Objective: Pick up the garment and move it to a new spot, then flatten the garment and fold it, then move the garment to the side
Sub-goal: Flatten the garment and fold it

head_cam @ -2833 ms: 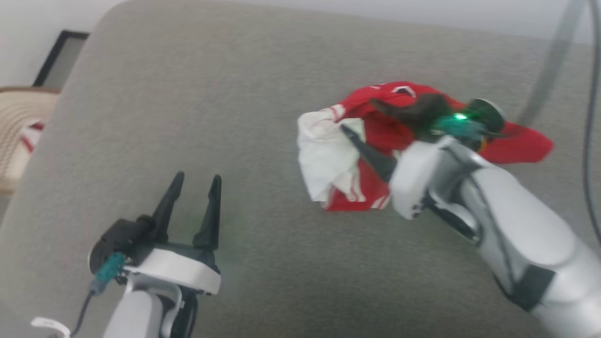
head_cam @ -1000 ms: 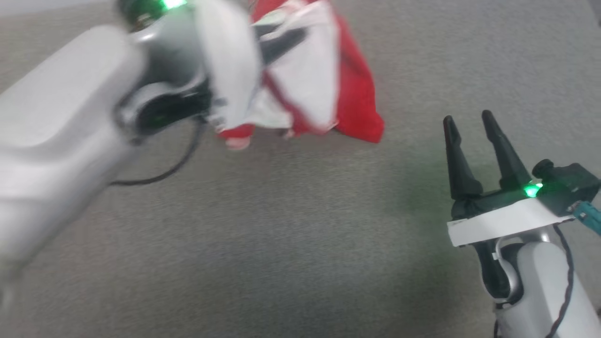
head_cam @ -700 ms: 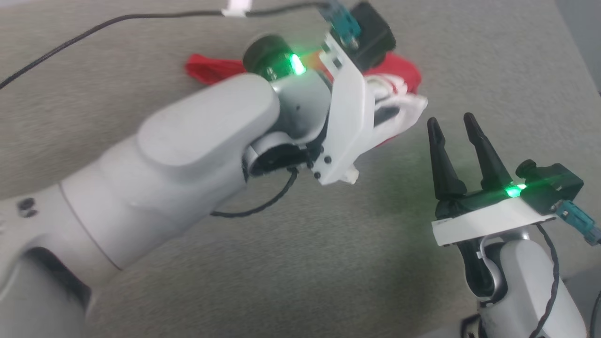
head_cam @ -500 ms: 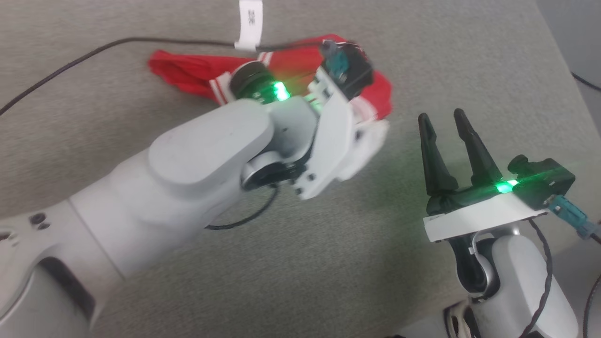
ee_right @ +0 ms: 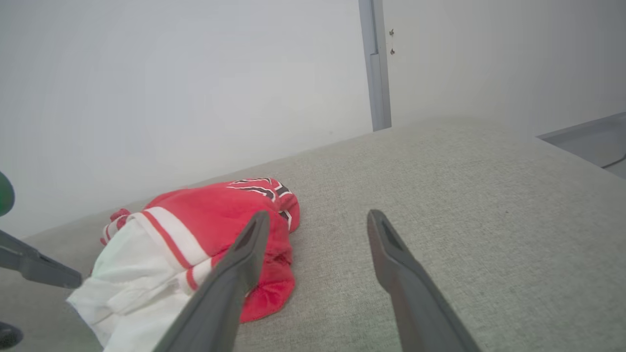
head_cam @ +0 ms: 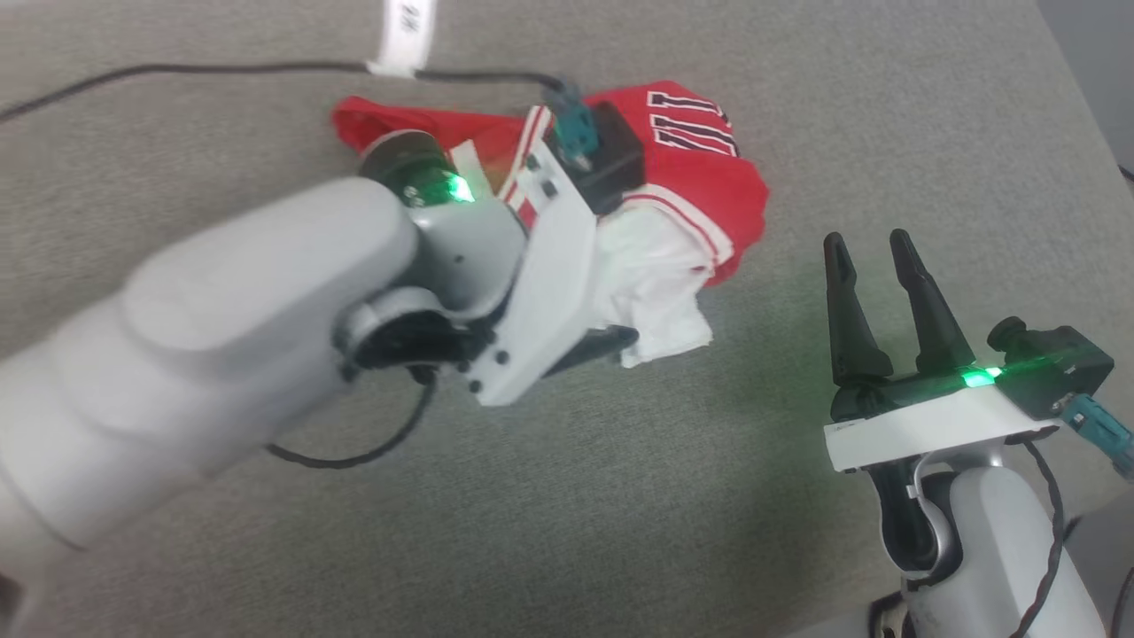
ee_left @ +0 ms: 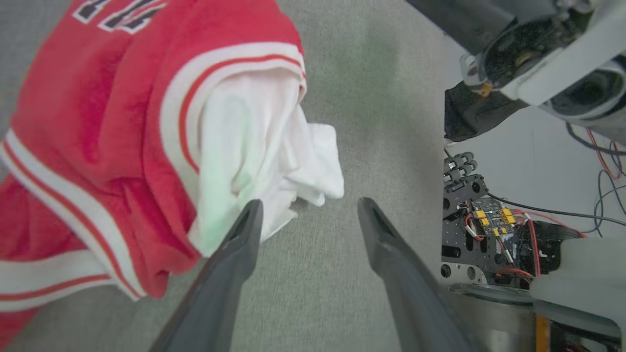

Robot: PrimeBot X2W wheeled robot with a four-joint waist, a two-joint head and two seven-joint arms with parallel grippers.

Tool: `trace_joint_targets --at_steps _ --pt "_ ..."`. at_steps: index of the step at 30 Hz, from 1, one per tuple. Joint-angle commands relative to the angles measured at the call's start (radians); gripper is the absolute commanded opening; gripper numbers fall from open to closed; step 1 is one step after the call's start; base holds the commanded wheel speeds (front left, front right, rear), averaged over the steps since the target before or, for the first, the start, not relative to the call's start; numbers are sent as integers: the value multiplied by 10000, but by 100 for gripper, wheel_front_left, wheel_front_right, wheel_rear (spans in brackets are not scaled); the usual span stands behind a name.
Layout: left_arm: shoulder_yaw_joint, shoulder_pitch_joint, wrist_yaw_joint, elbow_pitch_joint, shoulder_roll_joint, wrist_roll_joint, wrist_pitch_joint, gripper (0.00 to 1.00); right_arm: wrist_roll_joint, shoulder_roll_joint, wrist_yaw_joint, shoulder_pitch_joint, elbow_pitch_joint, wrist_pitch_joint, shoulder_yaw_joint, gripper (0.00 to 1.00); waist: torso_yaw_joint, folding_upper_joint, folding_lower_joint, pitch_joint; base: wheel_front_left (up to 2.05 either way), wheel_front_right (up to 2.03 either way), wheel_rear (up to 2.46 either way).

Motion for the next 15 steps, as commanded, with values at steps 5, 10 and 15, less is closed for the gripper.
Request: trace_joint_targets --at_steps 5,10,15 --pt "136 -436 -16 -90 561 -581 -237 100 -101 39 5 18 -98 -57 2 100 127 0 0 -106 0 0 0" --pt "103 -290 -16 515 475 -803 -495 100 -56 45 5 -86 -175 -58 68 100 -27 0 0 92 0 0 0" --pt "44 -206 -16 941 368 -404 -461 100 6 52 5 -133 -203 -58 83 100 -237 0 0 302 0 0 0"
